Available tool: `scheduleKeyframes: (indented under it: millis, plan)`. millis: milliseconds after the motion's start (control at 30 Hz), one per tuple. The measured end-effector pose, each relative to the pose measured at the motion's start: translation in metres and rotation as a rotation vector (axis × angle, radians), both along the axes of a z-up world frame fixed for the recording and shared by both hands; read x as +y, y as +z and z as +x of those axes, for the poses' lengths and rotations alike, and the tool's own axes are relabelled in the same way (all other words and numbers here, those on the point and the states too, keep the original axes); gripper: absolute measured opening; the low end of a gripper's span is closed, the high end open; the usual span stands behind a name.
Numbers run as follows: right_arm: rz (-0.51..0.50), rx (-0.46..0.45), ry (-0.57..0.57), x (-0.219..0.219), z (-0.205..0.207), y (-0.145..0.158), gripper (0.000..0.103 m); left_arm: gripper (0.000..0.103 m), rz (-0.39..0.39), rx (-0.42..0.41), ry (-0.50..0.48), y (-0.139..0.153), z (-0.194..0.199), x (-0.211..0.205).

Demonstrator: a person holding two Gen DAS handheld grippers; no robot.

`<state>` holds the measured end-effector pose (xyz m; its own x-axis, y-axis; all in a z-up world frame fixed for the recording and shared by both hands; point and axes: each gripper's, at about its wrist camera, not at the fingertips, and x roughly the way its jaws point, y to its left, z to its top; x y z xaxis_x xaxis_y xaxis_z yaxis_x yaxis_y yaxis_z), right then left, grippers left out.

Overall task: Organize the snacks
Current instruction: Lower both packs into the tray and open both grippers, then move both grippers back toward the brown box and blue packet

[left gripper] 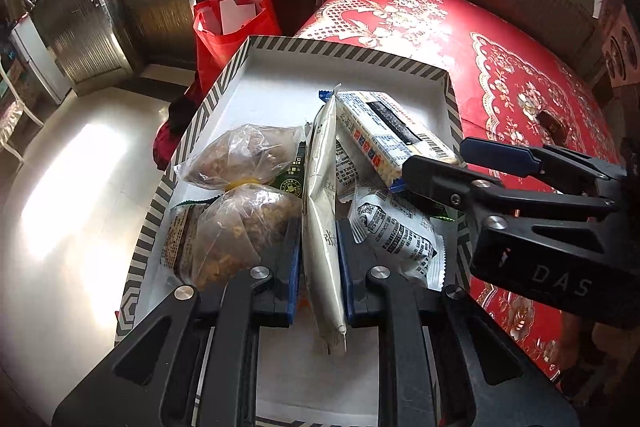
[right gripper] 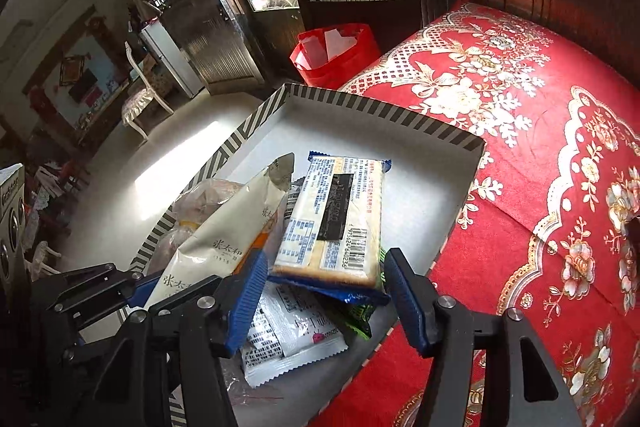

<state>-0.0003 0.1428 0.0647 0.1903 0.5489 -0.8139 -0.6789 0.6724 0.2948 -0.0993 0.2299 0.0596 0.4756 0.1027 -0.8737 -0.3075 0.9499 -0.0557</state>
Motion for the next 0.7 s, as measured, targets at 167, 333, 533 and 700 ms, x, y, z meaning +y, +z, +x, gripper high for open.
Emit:
scheduleKeyframes:
  millis: [167, 333, 533, 700]
  plan:
    - [0.022, -0.017, -0.023, -0.018, -0.005, 0.014, 0.059, 0.016, 0.024, -0.026, 0.011, 0.012, -0.004, -0.004]
    - [0.025, -0.032, -0.045, -0.035, -0.008, 0.022, 0.059, 0.016, 0.043, -0.049, 0.000, 0.023, -0.006, -0.012]
    - [0.028, -0.044, -0.072, -0.059, -0.013, 0.026, 0.059, 0.016, 0.043, -0.048, -0.028, 0.027, -0.002, -0.028]
    - [0.029, -0.046, -0.109, -0.082, -0.015, 0.027, 0.059, 0.016, 0.048, -0.059, -0.060, 0.033, 0.004, -0.046]
